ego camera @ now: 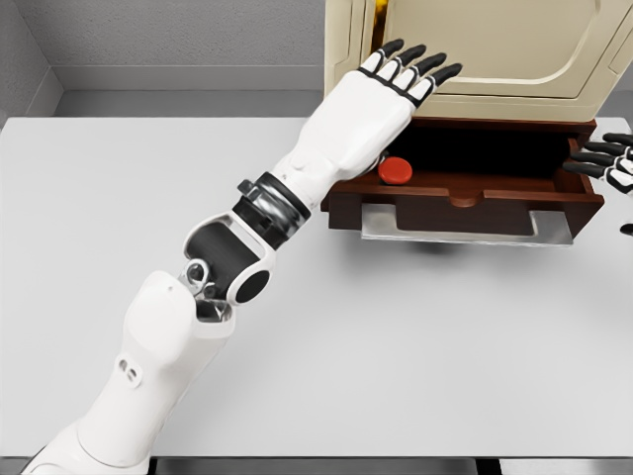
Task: Put the switch into the drawer with left arm, and close the drawer with right arm
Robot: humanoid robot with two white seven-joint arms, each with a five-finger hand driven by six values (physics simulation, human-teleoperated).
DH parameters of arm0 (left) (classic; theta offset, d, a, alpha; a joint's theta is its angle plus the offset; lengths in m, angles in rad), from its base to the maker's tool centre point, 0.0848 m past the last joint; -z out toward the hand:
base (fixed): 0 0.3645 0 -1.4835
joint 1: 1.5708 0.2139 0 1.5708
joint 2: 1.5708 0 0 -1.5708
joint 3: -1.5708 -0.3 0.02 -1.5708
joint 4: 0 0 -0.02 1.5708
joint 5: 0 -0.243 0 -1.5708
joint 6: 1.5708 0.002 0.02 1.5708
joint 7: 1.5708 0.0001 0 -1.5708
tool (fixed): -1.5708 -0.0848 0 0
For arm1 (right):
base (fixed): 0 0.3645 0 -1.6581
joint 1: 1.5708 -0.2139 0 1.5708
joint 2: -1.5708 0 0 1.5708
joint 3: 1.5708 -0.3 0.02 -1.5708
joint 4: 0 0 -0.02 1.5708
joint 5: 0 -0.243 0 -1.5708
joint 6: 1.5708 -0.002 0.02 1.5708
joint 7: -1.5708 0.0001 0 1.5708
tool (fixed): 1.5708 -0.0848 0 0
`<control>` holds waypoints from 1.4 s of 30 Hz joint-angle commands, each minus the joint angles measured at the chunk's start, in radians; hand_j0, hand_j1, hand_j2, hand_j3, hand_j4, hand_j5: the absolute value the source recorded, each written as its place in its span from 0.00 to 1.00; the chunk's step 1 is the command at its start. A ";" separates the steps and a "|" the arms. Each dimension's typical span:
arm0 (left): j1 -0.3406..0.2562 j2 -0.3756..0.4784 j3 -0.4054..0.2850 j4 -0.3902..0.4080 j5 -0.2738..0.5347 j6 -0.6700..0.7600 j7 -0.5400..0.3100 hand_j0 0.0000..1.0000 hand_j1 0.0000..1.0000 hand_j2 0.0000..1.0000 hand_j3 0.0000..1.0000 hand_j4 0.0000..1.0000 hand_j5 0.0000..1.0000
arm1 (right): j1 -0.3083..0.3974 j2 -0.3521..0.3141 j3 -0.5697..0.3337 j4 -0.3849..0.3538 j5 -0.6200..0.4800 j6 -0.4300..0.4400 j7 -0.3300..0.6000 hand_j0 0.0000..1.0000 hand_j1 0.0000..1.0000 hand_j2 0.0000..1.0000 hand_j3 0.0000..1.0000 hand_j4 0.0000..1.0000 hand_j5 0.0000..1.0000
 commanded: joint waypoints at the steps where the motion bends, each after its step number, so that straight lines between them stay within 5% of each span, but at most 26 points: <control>1: 0.000 0.000 0.003 0.008 0.003 0.001 0.000 1.00 1.00 1.00 1.00 1.00 1.00 | 0.000 -0.006 -0.001 0.000 -0.009 -0.001 -0.001 1.00 1.00 1.00 1.00 1.00 1.00; 19: -0.006 0.037 -0.009 0.071 0.004 0.000 -0.007 1.00 1.00 1.00 1.00 1.00 1.00 | 0.011 -0.013 -0.001 0.005 -0.010 -0.001 -0.001 1.00 1.00 1.00 1.00 1.00 1.00; 30: -0.041 0.000 -0.087 0.111 -0.003 0.001 -0.008 1.00 1.00 1.00 1.00 1.00 1.00 | 0.011 -0.013 -0.001 0.016 -0.009 -0.001 -0.001 1.00 1.00 1.00 1.00 1.00 1.00; 42: -0.038 0.000 -0.053 -0.010 0.014 -0.011 -0.007 1.00 1.00 1.00 1.00 1.00 1.00 | 0.011 -0.013 -0.001 0.022 -0.009 -0.001 -0.001 1.00 1.00 1.00 1.00 1.00 1.00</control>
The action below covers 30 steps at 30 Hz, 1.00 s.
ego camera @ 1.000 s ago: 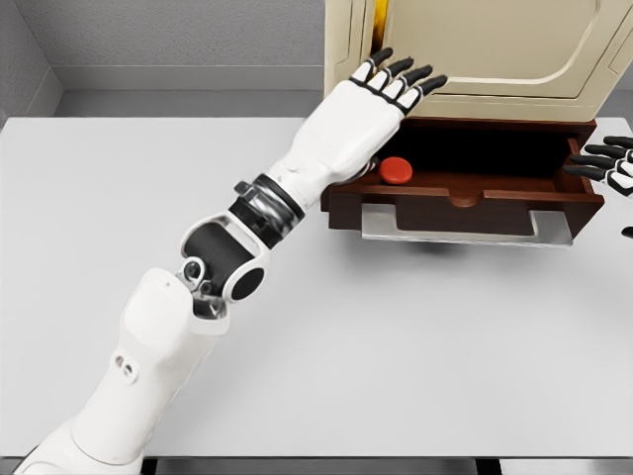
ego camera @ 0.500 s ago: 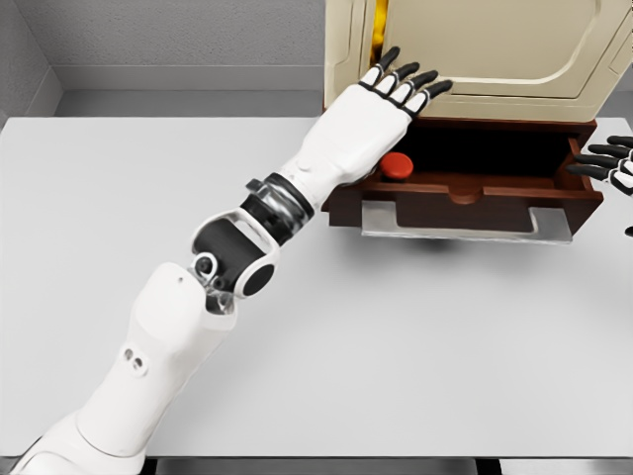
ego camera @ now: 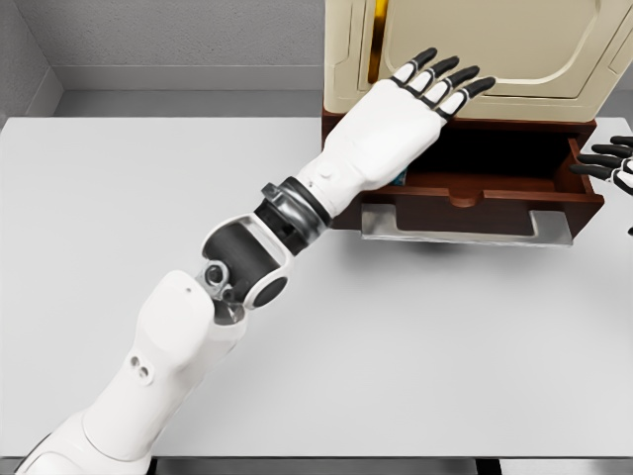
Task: Put the switch into the drawer with left arm, and close the drawer with right arm
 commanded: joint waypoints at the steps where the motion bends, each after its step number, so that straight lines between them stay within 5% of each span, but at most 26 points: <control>1: -0.002 -0.001 0.023 -0.014 0.047 -0.005 0.001 1.00 1.00 1.00 1.00 1.00 1.00 | 0.000 -0.002 -0.001 0.002 -0.007 -0.001 -0.001 1.00 1.00 1.00 1.00 1.00 1.00; 7: -0.011 -0.001 0.072 -0.015 0.099 -0.056 0.004 1.00 1.00 1.00 1.00 1.00 1.00 | 0.002 -0.002 -0.001 0.000 -0.007 -0.001 -0.001 1.00 1.00 1.00 1.00 1.00 1.00; 13: -0.009 0.199 0.218 -0.015 0.381 -0.487 0.007 1.00 1.00 1.00 1.00 1.00 1.00 | 0.006 -0.002 -0.001 -0.003 -0.009 -0.001 -0.001 1.00 1.00 1.00 1.00 1.00 1.00; 17: 0.006 0.390 0.326 -0.015 0.613 -0.506 0.007 1.00 1.00 1.00 1.00 1.00 1.00 | 0.006 -0.001 -0.001 0.003 -0.013 -0.001 -0.008 1.00 1.00 1.00 1.00 1.00 1.00; 20: 0.081 0.486 0.437 -0.014 0.702 -0.506 0.007 1.00 1.00 1.00 1.00 1.00 1.00 | 0.006 0.001 -0.001 0.013 -0.015 -0.001 -0.010 0.95 0.95 0.95 0.95 0.95 0.95; 24: 0.219 0.660 0.503 -0.014 0.708 -0.506 0.007 1.00 1.00 1.00 1.00 1.00 1.00 | 0.006 0.004 -0.002 0.013 -0.015 -0.001 -0.010 0.92 0.92 0.92 0.92 0.92 0.92; 28: 0.391 0.638 0.679 0.040 0.713 -0.506 0.005 1.00 1.00 1.00 1.00 1.00 1.00 | 0.003 0.004 -0.002 0.013 -0.015 -0.001 -0.010 0.82 0.82 0.82 0.82 0.82 0.82; 30: 0.422 0.598 0.722 0.135 0.714 -0.506 0.004 1.00 1.00 1.00 1.00 1.00 1.00 | 0.003 0.005 -0.004 0.009 -0.017 -0.001 -0.011 0.82 0.82 0.82 0.82 0.82 0.82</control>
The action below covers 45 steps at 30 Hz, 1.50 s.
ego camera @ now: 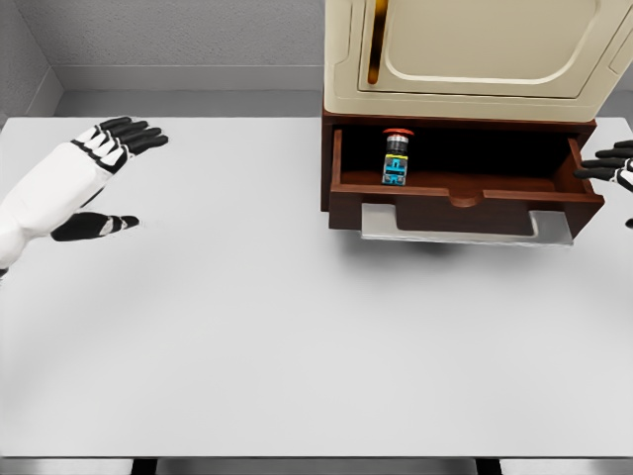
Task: Put the switch into the drawer with left arm, and close the drawer with right arm
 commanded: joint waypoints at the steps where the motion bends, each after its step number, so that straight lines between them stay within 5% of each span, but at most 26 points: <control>1: 0.002 -0.027 0.069 0.119 0.013 0.001 0.000 1.00 1.00 1.00 1.00 1.00 1.00 | 0.000 -0.001 -0.001 -0.003 -0.006 -0.001 0.000 0.82 0.82 0.82 0.82 0.82 0.82; 7: 0.021 -0.053 0.069 0.173 0.037 0.001 0.000 1.00 1.00 1.00 1.00 1.00 1.00 | -0.002 0.003 -0.001 -0.009 -0.007 -0.001 0.000 0.83 0.83 0.83 0.83 0.83 0.83; 26: 0.021 -0.082 0.063 0.162 0.022 0.001 -0.003 1.00 1.00 1.00 1.00 1.00 1.00 | -0.011 0.051 -0.003 -0.033 -0.007 -0.001 0.003 0.85 0.85 0.85 0.85 0.85 0.85; 29: 0.025 -0.082 0.063 0.162 0.022 0.001 -0.003 1.00 1.00 1.00 1.00 1.00 1.00 | -0.014 0.046 -0.005 -0.032 -0.009 -0.001 0.003 0.71 0.71 0.71 0.71 0.71 0.71; 37: 0.025 -0.082 0.057 0.165 0.014 0.001 -0.005 1.00 1.00 1.00 1.00 1.00 1.00 | -0.002 0.031 -0.001 -0.033 -0.021 -0.001 0.000 0.60 0.60 0.60 0.60 0.60 0.60; 41: 0.022 -0.085 0.057 0.164 0.014 0.001 -0.005 1.00 1.00 1.00 1.00 1.00 1.00 | -0.002 0.032 -0.001 -0.037 -0.021 -0.001 0.003 0.62 0.62 0.62 0.62 0.62 0.62; 45: 0.025 -0.086 0.057 0.162 0.014 0.001 -0.005 1.00 1.00 1.00 1.00 1.00 1.00 | 0.002 0.031 -0.001 -0.056 -0.021 -0.001 0.001 0.87 0.87 0.87 0.87 0.87 0.87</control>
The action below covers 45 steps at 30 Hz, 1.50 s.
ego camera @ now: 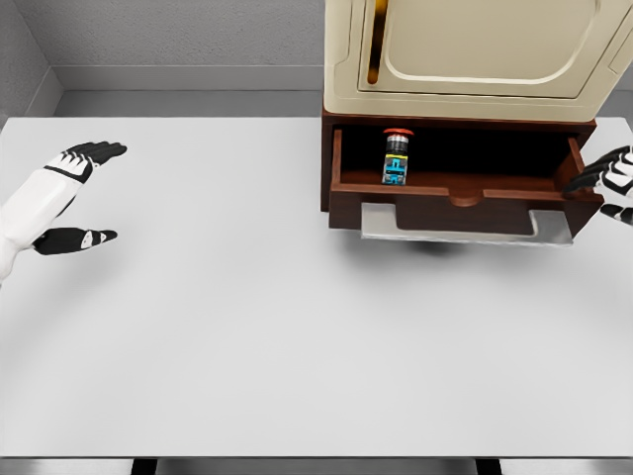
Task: Put the switch into the drawer with left arm, and close the drawer with right arm
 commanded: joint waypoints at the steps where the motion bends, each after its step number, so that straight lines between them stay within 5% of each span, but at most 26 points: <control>1: 0.000 0.000 0.000 -0.001 0.007 0.001 0.000 1.00 1.00 1.00 1.00 1.00 1.00 | 0.002 -0.001 0.006 -0.010 0.002 -0.008 0.008 0.90 0.90 0.90 0.90 0.90 0.90; 3: 0.000 0.000 0.000 0.000 0.007 0.001 0.000 1.00 1.00 1.00 1.00 1.00 1.00 | 0.003 -0.001 0.007 -0.015 0.002 -0.008 0.008 0.99 0.99 0.99 0.99 0.99 0.99; 19: 0.000 -0.008 -0.008 -0.001 0.007 0.001 0.000 1.00 1.00 1.00 1.00 1.00 1.00 | 0.051 -0.030 0.006 -0.012 -0.006 -0.008 0.003 1.00 1.00 1.00 1.00 1.00 1.00; 28: 0.000 -0.008 -0.008 -0.004 0.009 0.001 0.000 1.00 1.00 1.00 1.00 1.00 1.00 | 0.051 -0.026 0.004 -0.007 -0.014 -0.008 0.004 0.74 0.74 0.74 0.74 0.74 0.74; 45: 0.000 -0.010 -0.008 -0.004 0.007 0.001 0.000 1.00 1.00 1.00 1.00 1.00 1.00 | 0.034 -0.018 0.003 -0.002 -0.023 -0.008 0.008 0.72 0.72 0.72 0.72 0.72 0.72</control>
